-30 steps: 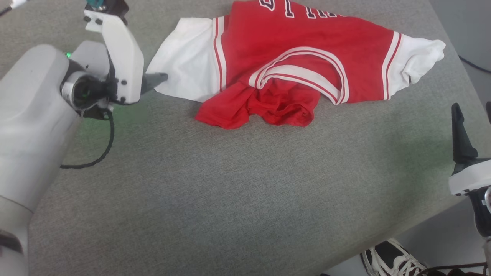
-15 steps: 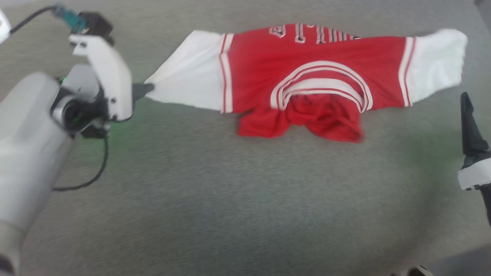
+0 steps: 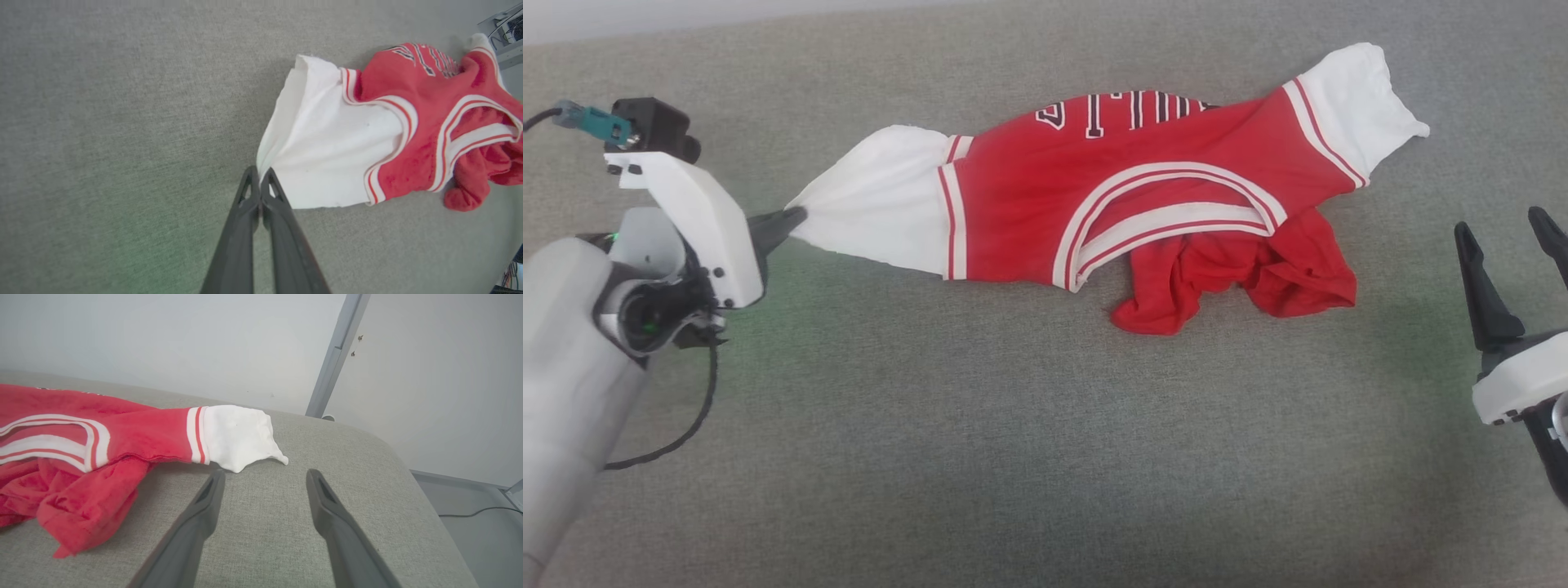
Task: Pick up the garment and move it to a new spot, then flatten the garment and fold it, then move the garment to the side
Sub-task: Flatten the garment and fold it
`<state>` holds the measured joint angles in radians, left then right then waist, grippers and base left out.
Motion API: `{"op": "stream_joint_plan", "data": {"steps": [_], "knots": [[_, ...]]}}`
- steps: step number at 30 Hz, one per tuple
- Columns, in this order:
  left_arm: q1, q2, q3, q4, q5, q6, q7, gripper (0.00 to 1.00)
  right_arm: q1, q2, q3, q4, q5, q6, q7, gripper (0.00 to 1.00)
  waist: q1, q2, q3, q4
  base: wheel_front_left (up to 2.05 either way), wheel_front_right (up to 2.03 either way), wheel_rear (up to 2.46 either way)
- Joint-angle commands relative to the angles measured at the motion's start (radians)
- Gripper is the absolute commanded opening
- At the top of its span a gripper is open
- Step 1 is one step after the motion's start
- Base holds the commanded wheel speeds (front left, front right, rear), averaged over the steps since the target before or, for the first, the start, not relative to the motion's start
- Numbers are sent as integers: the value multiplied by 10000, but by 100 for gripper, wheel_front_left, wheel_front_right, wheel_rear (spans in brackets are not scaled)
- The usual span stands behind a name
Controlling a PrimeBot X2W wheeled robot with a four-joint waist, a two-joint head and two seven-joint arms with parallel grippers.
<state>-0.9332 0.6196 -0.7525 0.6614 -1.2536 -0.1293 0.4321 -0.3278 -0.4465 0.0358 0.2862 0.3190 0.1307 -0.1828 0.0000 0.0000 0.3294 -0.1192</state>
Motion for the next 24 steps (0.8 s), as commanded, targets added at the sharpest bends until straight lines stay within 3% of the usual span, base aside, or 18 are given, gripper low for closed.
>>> {"op": "stream_joint_plan", "data": {"steps": [1,2,6,11,12,16,21,24], "knots": [[99,-49,-11,-49,182,-8,-421,46,54,-135,62,-77,39,1,105,100,0,0,-32,42,0,0,0],[88,-25,-109,-149,394,-8,-691,100,36,-195,127,-95,40,1,183,100,0,0,-45,56,0,0,0],[311,80,-233,-521,1156,-8,-2539,100,-63,-666,496,-69,50,1,615,100,0,0,-90,191,0,0,0],[948,-7,-272,-1014,1638,-8,-4794,100,-368,-1723,1355,43,345,1,1500,100,0,0,-109,565,0,0,0],[948,-7,-272,-1014,1638,-8,-4794,100,-368,-1723,1355,43,345,1,1500,100,0,0,-109,565,0,0,0],[1584,-345,-320,-1366,2134,75,-6344,100,-758,-3079,2689,-73,957,1,2392,100,0,0,-6,1027,0,0,0],[2354,-772,129,-2337,3218,811,-6971,100,-1679,-4765,4338,-324,1967,-1,3179,100,0,0,355,1640,0,0,0],[2996,-1117,1020,-3434,4322,1281,-6974,100,-2355,-5504,5104,-340,2494,-1,3467,100,0,0,635,2007,0,0,0]]}}
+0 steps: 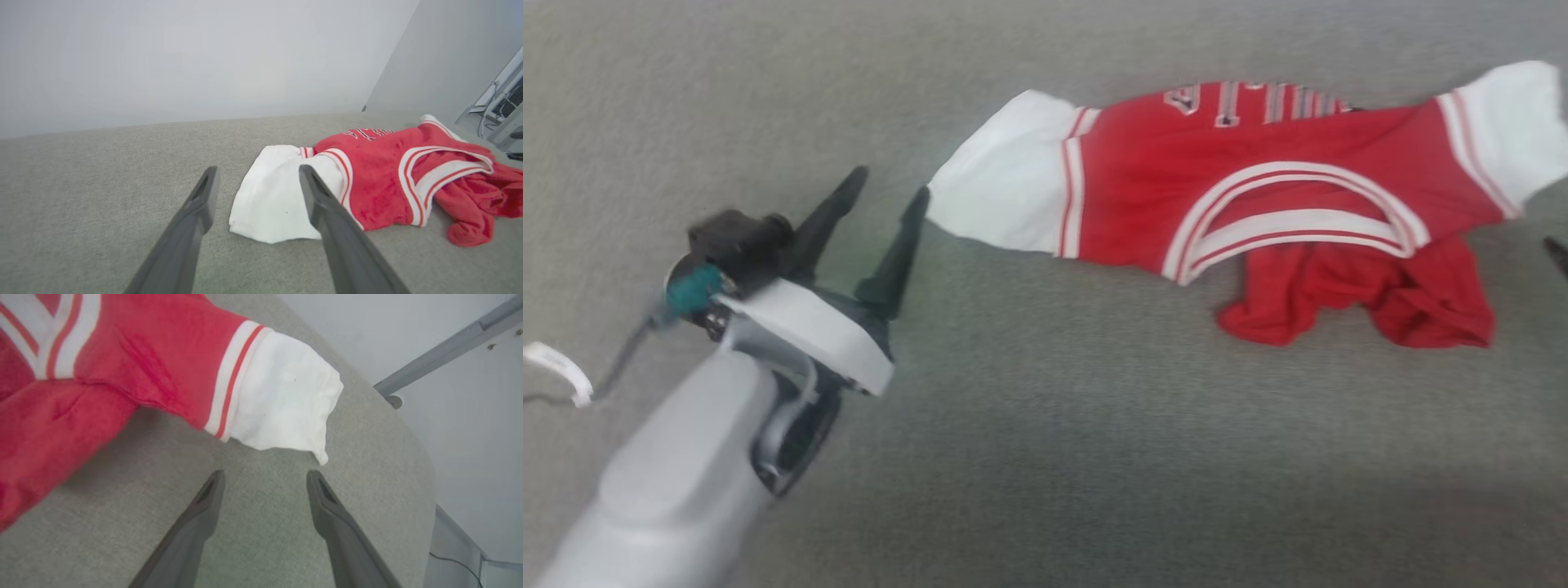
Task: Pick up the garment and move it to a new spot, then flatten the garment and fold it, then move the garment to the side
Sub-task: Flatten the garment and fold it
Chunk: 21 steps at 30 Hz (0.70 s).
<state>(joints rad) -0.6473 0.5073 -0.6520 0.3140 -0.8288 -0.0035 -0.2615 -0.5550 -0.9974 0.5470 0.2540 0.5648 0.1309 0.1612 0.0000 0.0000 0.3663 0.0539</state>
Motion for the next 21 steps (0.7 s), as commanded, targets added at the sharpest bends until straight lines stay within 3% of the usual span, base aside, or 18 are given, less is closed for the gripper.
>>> {"op": "stream_joint_plan", "data": {"steps": [1,7,12,17,18,19,20,21], "knots": [[436,-121,257,-300,437,135,-41,100,-301,-206,236,-3,215,-1,106,100,0,0,363,397,0,0,0],[1681,-836,1398,-1646,2060,336,-46,100,-1586,-1083,1721,129,1030,-2,492,100,0,0,863,960,0,0,0],[2095,-1281,1837,-2042,2819,60,-48,100,-2487,-1605,2921,366,1563,-1,824,100,0,0,1229,1297,0,0,0],[2021,-1524,2135,-2032,3209,-321,-49,100,-3092,-1662,3969,675,2058,-1,989,100,0,0,1435,1408,0,0,0],[1946,-1489,2149,-1987,3281,-408,-49,100,-3189,-1646,4134,716,2195,-1,1000,53,0,0,1451,1397,0,0,0],[1853,-1401,2123,-1941,3353,-504,-49,100,-3327,-1628,4311,731,2288,-1,1015,16,0,0,1466,1368,0,0,0],[1714,-1313,2096,-1895,3478,-590,-49,100,-3450,-1639,4452,755,2415,-2,1010,0,0,0,1475,1330,0,0,0],[1553,-1195,2022,-1851,3598,-689,-49,100,-3559,-1644,4593,786,2551,-10,1040,0,0,0,1474,1280,0,0,0]]}}
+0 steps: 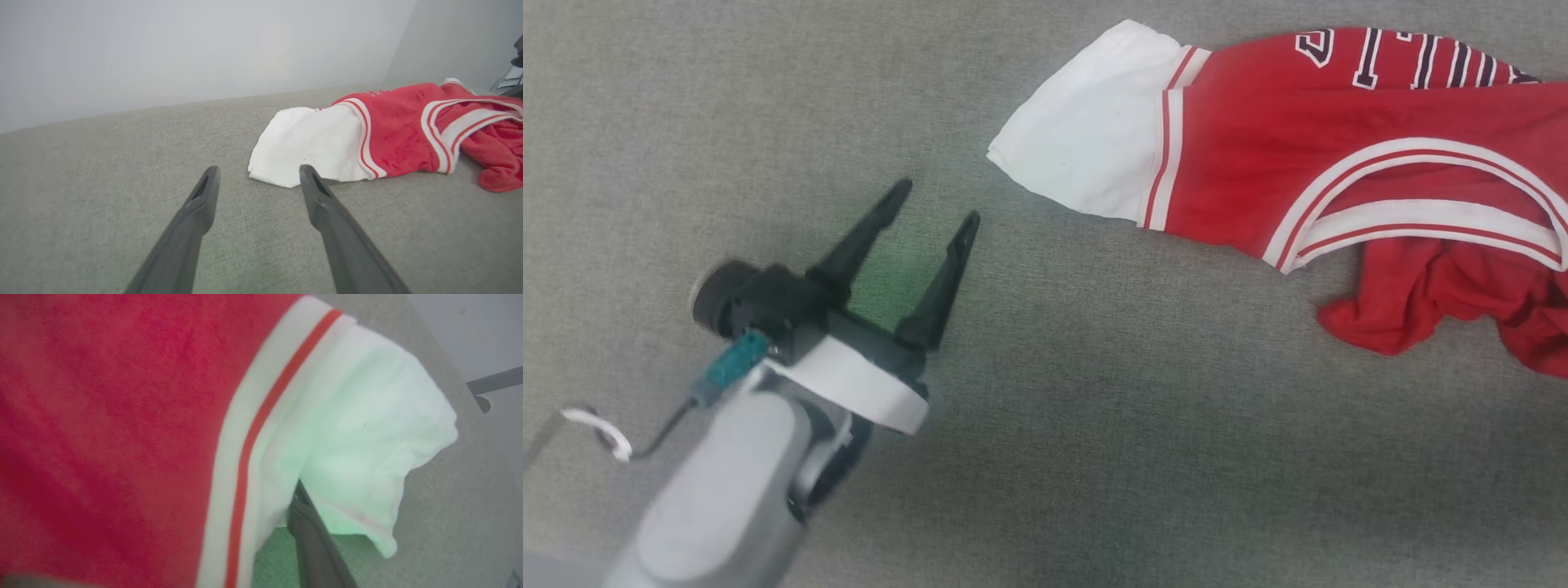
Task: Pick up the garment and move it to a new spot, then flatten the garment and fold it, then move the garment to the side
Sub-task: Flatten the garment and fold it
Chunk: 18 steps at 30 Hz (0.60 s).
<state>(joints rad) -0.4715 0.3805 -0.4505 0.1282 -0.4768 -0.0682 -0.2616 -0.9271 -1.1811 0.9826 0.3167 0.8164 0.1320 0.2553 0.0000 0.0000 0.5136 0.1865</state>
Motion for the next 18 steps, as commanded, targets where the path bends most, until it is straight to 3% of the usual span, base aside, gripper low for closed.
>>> {"op": "stream_joint_plan", "data": {"steps": [1,6,9,11,12,15,18], "knots": [[-411,199,-121,38,208,-163,-7,100,49,150,371,207,146,-23,116,0,0,0,-2,-82,0,0,0],[-2071,1100,-1570,73,423,-607,1155,100,-482,127,897,418,550,-20,22,0,0,0,-8,-269,0,0,0],[-3839,2157,-4202,-314,-294,-601,2490,100,-881,214,1185,481,626,-20,-7,0,0,0,118,-415,0,0,0],[-5037,2569,-5687,-430,-1238,-604,3318,100,-1162,290,1346,527,682,-22,-75,0,0,0,255,-503,0,0,0],[-5037,2569,-5687,-430,-1238,-604,3318,100,-1162,290,1346,527,682,-22,-75,0,0,0,255,-503,0,0,0],[-6765,2852,-7557,-225,-2327,-608,4316,100,-1530,444,1590,603,760,-22,-190,0,0,0,464,-649,0,0,0],[-7835,2752,-8196,101,-3036,-608,4647,100,-1826,584,1874,713,832,-22,-295,0,0,0,665,-801,0,0,0]]}}
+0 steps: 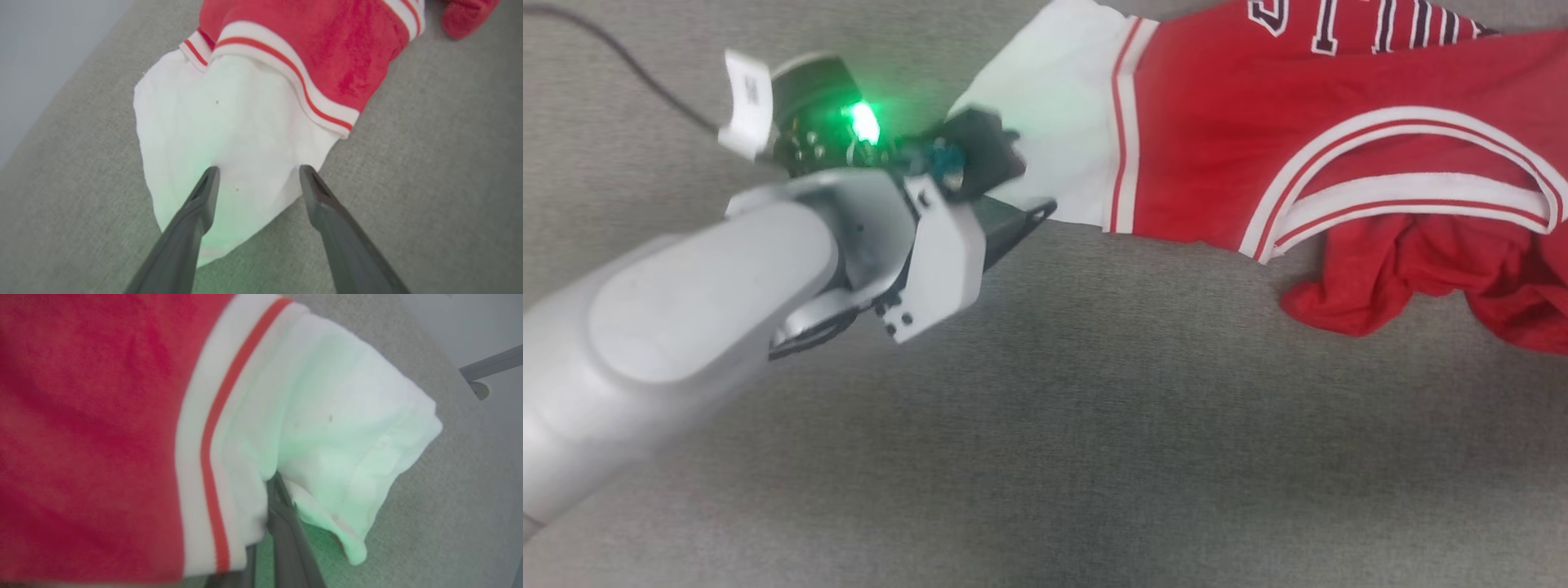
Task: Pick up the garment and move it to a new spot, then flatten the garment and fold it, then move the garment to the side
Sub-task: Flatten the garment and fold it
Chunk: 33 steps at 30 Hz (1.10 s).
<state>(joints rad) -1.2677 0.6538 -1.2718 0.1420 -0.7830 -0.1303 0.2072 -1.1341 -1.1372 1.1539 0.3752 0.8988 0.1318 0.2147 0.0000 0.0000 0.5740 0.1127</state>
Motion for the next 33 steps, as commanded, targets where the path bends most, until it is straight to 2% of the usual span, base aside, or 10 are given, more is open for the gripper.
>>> {"op": "stream_joint_plan", "data": {"steps": [1,10,11,12,13,14,15,16,20,33], "knots": [[-3,-48,-58,57,-89,13,68,100,159,181,245,176,27,-20,92,0,0,0,116,-103,0,0,0],[781,-493,-227,-83,-57,-10,1748,100,-521,469,915,504,162,-20,-219,0,0,0,351,-363,0,0,0],[761,-504,-244,-22,-62,-11,1779,95,-585,488,962,524,176,-20,-259,0,0,0,374,-376,0,0,0],[742,-525,-248,65,2,-9,1865,85,-643,519,1000,541,187,-20,-307,0,0,0,394,-389,0,0,0],[792,-553,-267,121,82,-9,1994,56,-696,563,1043,563,204,-20,-346,0,0,0,406,-405,0,0,0],[832,-584,-281,184,75,-9,2039,42,-725,599,1072,577,217,-20,-384,0,0,0,415,-418,0,0,0],[857,-622,-289,275,-65,-8,2050,9,-765,641,1108,581,231,-20,-440,0,0,0,425,-434,0,0,0],[884,-652,-295,357,-188,-8,2145,0,-803,682,1136,592,249,-17,-479,0,0,0,422,-451,0,0,0],[720,-632,-281,781,-491,2,1698,0,-903,799,1170,598,409,-11,-883,0,0,0,352,-520,0,0,0],[-135,-162,624,1047,-3694,13,-3646,0,-566,-699,-24,-667,2516,-12,-3040,0,0,0,-382,-665,0,0,0]]}}
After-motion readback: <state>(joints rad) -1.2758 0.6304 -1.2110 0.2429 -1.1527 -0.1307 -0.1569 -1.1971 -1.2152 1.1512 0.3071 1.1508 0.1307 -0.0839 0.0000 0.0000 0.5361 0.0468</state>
